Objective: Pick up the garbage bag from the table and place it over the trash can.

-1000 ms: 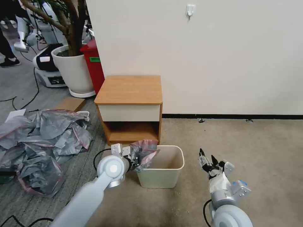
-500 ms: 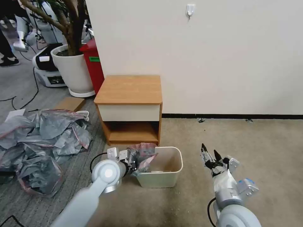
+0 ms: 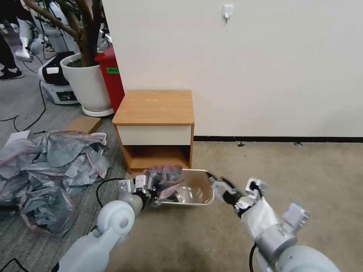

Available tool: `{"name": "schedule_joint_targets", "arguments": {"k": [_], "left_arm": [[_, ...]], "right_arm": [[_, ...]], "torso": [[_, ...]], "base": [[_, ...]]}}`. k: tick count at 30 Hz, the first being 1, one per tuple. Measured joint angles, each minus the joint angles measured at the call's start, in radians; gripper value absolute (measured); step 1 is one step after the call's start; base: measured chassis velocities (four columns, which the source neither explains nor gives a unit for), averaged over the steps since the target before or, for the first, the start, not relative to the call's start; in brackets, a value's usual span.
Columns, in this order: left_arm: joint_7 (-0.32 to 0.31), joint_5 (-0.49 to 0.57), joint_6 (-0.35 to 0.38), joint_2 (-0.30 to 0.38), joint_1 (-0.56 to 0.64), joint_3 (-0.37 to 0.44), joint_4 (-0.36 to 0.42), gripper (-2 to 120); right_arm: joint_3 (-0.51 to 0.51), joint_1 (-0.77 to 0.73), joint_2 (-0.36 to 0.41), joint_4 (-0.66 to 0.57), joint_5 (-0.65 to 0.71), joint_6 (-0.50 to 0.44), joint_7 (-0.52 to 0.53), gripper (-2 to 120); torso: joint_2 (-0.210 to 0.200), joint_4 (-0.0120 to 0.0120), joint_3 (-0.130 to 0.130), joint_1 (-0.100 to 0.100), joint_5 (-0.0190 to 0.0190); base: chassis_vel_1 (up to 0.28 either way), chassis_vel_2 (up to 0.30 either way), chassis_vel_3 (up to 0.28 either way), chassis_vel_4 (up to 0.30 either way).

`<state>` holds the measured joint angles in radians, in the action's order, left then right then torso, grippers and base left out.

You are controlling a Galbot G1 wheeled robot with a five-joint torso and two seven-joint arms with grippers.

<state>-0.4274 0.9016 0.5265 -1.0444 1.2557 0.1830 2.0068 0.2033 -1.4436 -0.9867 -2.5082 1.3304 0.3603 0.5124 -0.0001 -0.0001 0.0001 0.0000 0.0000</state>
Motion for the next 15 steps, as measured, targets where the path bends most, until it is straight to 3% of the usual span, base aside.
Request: {"name": "schedule_joint_targets", "arguments": {"k": [3, 6, 15], "left_arm": [[0.054, -0.064, -0.038, -0.005, 0.033, 0.018, 0.004, 2], [0.120, -0.160, -0.080, -0.018, 0.092, 0.047, 0.004, 2], [0.154, -0.234, -0.113, -0.066, 0.159, 0.079, 0.014, 2]], "right_arm": [[-0.056, 0.078, 0.014, 0.031, 0.025, 0.010, 0.002, 78], [-0.185, 0.230, 0.011, 0.117, 0.045, 0.011, 0.020, 80], [-0.419, 0.471, -0.076, 0.268, 0.092, 0.016, 0.103, 85]], "torso": [[0.000, 0.0000, 0.000, 0.000, -0.0003], [0.000, 0.0003, 0.000, 0.000, -0.0001], [0.000, 0.0002, 0.000, 0.000, -0.0002]], "base": [[0.000, 0.000, 0.000, 0.000], [0.000, 0.000, 0.000, 0.000], [0.000, 0.000, 0.000, 0.000]]}}
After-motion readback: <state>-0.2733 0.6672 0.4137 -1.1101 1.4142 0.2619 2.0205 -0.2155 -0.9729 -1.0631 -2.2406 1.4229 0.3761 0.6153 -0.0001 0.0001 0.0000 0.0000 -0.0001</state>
